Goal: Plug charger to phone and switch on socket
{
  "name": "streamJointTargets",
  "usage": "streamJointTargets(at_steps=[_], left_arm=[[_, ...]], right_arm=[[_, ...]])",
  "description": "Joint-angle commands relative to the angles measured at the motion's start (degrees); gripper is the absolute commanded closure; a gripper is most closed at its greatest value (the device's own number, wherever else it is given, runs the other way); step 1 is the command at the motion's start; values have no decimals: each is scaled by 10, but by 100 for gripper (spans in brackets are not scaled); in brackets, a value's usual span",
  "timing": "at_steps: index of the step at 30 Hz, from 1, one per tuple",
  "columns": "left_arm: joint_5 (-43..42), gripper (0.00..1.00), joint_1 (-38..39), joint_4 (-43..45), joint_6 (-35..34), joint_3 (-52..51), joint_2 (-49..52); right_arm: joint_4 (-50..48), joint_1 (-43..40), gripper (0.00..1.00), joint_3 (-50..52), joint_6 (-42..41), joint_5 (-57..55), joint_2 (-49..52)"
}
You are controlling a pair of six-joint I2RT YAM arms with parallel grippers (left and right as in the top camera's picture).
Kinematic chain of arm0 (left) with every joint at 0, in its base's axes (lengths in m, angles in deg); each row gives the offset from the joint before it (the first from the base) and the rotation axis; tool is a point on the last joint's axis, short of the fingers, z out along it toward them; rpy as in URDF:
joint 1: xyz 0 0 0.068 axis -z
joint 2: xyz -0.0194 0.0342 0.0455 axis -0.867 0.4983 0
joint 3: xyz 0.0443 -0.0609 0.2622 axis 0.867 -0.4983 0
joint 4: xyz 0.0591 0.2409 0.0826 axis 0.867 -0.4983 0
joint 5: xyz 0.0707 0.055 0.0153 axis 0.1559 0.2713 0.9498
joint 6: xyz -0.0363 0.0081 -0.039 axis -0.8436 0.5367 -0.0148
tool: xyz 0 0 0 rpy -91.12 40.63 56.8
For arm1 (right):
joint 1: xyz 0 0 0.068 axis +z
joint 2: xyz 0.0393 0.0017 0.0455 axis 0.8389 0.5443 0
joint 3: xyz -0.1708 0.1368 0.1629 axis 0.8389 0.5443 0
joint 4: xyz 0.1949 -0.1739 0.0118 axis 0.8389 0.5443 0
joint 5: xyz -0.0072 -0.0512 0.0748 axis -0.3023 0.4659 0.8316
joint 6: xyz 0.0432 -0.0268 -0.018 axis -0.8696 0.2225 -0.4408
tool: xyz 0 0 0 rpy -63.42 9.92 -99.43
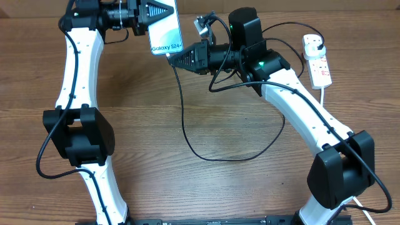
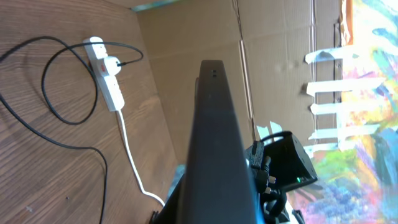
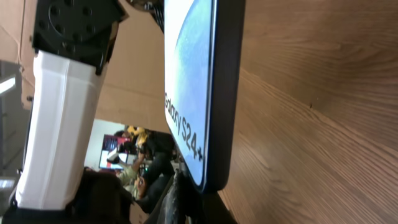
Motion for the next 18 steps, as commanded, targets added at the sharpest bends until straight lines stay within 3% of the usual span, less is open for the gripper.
streamJointTargets(at_steps=[1, 18], left_arm=[[-42, 96, 15, -1, -39, 3, -10], [-28, 96, 15, 6, -57, 3, -10]], right_arm=[[-27, -3, 96, -5, -47, -111, 4], [-40, 36, 96, -5, -70, -184, 4]])
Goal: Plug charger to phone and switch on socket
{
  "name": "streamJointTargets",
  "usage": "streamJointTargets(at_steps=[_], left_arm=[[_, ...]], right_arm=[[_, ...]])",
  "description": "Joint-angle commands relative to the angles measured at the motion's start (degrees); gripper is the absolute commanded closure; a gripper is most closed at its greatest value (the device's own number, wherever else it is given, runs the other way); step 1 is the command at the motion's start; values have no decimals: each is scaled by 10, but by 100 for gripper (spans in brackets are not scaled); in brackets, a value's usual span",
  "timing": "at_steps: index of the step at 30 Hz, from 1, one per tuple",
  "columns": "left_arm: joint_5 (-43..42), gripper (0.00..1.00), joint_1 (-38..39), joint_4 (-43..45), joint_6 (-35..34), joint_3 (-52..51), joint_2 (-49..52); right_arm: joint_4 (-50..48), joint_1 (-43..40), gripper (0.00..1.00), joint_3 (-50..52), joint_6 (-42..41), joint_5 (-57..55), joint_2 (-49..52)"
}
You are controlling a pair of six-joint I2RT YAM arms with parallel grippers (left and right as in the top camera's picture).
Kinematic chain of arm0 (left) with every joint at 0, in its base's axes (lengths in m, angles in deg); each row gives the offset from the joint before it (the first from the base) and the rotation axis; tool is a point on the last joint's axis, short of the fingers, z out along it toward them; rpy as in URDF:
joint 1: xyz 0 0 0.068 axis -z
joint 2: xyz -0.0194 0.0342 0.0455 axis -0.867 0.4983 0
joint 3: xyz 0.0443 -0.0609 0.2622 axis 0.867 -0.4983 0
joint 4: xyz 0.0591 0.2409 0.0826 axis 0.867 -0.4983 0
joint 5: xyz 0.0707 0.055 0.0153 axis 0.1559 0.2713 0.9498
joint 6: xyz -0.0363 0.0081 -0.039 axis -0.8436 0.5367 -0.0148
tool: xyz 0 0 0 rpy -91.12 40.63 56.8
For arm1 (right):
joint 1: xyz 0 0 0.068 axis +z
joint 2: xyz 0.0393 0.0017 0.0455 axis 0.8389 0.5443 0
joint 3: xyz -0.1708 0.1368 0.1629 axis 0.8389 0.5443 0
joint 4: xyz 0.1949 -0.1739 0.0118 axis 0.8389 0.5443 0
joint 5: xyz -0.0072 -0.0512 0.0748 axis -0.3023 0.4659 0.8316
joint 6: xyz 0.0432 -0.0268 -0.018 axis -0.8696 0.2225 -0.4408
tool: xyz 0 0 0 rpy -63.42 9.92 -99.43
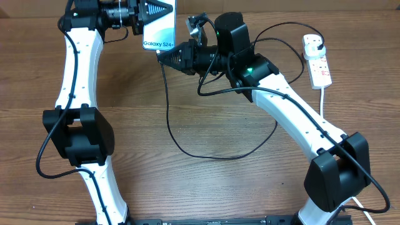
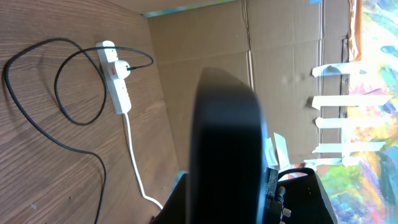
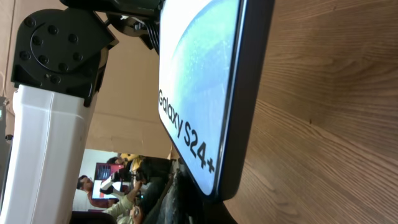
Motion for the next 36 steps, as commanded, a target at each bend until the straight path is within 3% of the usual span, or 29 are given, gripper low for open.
streamJointTargets(at_steps=[1, 36], left_arm=[[-53, 95, 16, -4, -23, 3, -10], [-42, 96, 10, -5, -25, 3, -10]], right_arm=[[-10, -9, 96, -5, -10, -83, 4], [19, -76, 96, -5, 10, -27, 4]])
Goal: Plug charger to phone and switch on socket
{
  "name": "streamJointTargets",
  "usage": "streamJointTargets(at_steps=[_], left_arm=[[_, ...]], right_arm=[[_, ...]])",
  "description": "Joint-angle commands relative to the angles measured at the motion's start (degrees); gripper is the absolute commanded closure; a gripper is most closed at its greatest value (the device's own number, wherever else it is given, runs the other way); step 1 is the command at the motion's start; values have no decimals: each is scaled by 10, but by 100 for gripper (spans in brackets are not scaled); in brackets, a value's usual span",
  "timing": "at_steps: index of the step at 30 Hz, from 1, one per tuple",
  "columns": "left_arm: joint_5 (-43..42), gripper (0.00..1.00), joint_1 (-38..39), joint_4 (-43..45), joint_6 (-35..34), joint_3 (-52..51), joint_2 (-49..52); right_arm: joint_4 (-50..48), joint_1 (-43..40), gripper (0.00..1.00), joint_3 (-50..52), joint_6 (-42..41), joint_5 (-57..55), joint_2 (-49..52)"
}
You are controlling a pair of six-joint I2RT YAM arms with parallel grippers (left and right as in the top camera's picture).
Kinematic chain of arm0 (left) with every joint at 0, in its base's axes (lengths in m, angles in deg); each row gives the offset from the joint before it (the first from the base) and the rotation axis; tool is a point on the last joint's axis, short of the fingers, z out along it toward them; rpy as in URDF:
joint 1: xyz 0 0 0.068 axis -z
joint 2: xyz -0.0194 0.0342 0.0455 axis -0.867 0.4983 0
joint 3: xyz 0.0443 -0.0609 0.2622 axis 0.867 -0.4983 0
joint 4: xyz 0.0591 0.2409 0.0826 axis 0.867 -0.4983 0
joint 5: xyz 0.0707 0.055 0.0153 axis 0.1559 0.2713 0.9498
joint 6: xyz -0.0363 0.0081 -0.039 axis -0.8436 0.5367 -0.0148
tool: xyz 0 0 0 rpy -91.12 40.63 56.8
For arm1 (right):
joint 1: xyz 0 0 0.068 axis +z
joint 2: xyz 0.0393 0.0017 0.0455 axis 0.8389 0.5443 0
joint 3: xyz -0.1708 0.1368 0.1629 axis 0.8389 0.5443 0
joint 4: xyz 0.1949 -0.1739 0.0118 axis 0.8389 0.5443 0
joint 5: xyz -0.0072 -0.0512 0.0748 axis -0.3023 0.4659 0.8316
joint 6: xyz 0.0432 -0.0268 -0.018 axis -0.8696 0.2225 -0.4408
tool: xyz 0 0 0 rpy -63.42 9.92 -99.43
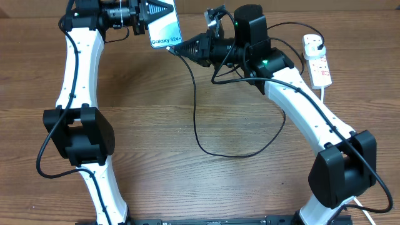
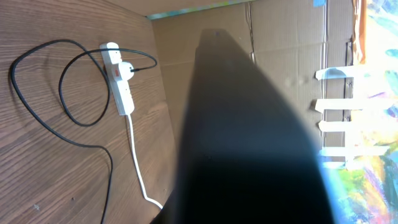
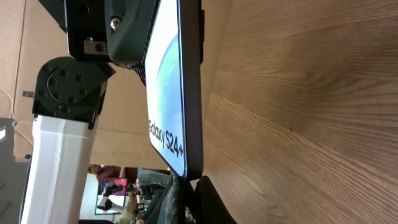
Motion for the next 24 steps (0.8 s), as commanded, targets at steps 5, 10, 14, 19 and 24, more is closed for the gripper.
streamJointTargets(at_steps=[5, 10, 14, 19, 24], left_arm=[[-23, 95, 9, -6, -32, 3, -12], [-12, 95, 9, -6, -32, 3, -12], [2, 96, 9, -6, -31, 3, -12], [48, 95, -9, -5, -32, 3, -12], [40, 96, -31, -5, -31, 3, -12]], right_arm=[[26, -19, 96, -5, 29, -50, 4], [70, -18, 96, -5, 71, -50, 4], [160, -12, 96, -5, 145, -115, 4], [238, 7, 90, -5, 230, -192, 14], [257, 24, 82, -6, 251, -202, 50]])
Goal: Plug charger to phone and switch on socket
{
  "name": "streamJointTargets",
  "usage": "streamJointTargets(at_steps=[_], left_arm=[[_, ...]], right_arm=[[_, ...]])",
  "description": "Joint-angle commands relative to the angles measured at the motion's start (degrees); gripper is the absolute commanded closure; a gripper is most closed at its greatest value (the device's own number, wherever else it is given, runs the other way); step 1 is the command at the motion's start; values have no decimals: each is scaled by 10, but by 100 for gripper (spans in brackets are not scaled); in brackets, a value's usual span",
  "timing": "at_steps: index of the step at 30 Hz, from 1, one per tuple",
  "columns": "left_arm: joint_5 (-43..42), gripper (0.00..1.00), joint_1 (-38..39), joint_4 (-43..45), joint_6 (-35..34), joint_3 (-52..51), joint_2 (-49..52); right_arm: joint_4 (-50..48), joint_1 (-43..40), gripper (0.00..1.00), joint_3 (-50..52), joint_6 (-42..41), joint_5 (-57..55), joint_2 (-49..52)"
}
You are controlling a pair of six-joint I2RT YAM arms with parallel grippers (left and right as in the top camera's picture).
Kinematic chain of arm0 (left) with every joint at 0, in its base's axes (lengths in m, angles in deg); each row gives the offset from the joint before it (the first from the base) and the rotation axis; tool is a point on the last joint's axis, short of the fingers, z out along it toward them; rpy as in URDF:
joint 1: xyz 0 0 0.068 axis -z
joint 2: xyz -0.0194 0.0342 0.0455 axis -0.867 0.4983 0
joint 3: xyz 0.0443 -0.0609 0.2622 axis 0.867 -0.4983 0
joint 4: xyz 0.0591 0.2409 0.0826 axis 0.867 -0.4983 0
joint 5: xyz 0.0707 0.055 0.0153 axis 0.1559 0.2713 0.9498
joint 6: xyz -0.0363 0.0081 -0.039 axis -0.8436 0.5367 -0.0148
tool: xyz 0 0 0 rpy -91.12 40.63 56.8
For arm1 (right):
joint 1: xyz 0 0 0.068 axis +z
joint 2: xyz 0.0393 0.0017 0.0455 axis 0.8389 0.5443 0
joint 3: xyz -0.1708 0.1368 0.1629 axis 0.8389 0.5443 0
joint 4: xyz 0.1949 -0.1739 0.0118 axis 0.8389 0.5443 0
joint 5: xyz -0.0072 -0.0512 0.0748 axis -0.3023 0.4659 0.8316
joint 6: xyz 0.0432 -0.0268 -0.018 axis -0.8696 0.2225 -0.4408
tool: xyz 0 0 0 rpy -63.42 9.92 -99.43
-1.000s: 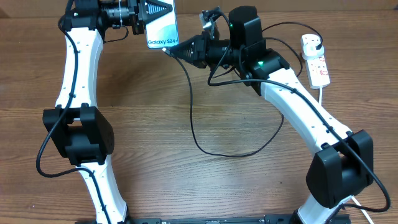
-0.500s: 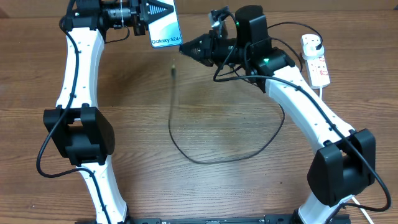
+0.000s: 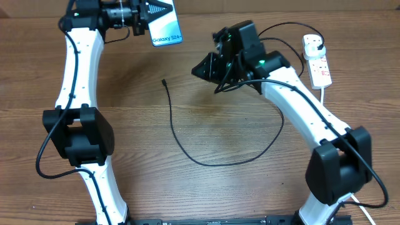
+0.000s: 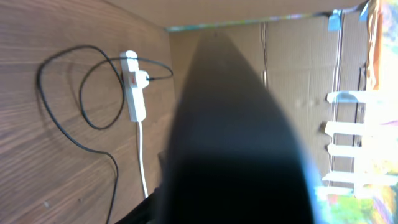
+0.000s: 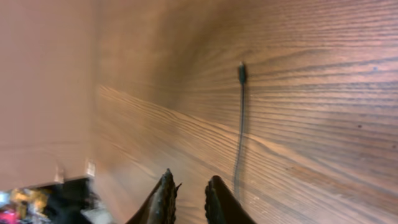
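Note:
High at the back left, my left gripper [image 3: 150,12] is shut on the phone [image 3: 166,29], whose lit screen reads Galaxy S24+. In the left wrist view the phone's dark back [image 4: 230,137] fills the frame. The black charger cable's plug [image 3: 164,81] lies loose on the wood below the phone, also showing as the plug [image 5: 242,71] in the right wrist view. My right gripper [image 3: 196,69] hovers to the right of the plug, and its fingers [image 5: 217,198] are open with nothing between them. The white socket strip [image 3: 317,59] lies at the far right with the charger plugged into it.
The cable [image 3: 206,161] loops across the middle of the wooden table [image 3: 187,194] and back up to the socket strip [image 4: 134,93]. A white lead [image 3: 322,95] runs from the strip toward the right arm's base. Cardboard walls stand behind the table.
My right gripper was shut on the cable plug at the phone's lower edge. It is now open, lower and to the right, and the plug lies on the table. The phone has barely moved.
First my right gripper held the plug against the bottom edge of the phone in my left gripper. At both later moments it was still held there, with both arms shifted slightly. Now the plug lies loose on the table and the right gripper is open and empty.

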Motion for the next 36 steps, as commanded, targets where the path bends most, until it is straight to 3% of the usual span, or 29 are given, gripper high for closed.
streamJointTargets(at_steps=[1, 7, 14, 21, 24, 31, 36], left_arm=[[-20, 96, -24, 2, -3, 3, -12], [-82, 96, -53, 1, 0, 3, -12], [-92, 96, -59, 1, -1, 3, -12], [-98, 96, -59, 0, -1, 3, -12], [-101, 95, -59, -6, -1, 3, -12], [-101, 96, -59, -6, -1, 3, -12], [-101, 96, -59, -6, -1, 3, -12]], right_arm=[[-1, 15, 82, -5, 45, -33, 38], [-27, 48, 82, -19, 61, -83, 103], [-48, 101, 78, -56, 75, -164, 160], [-29, 115, 74, -153, 95, -163, 248], [-40, 115, 73, -158, 94, -163, 255], [-67, 108, 58, -158, 95, -161, 264], [-84, 110, 57, -158, 95, -145, 288]])
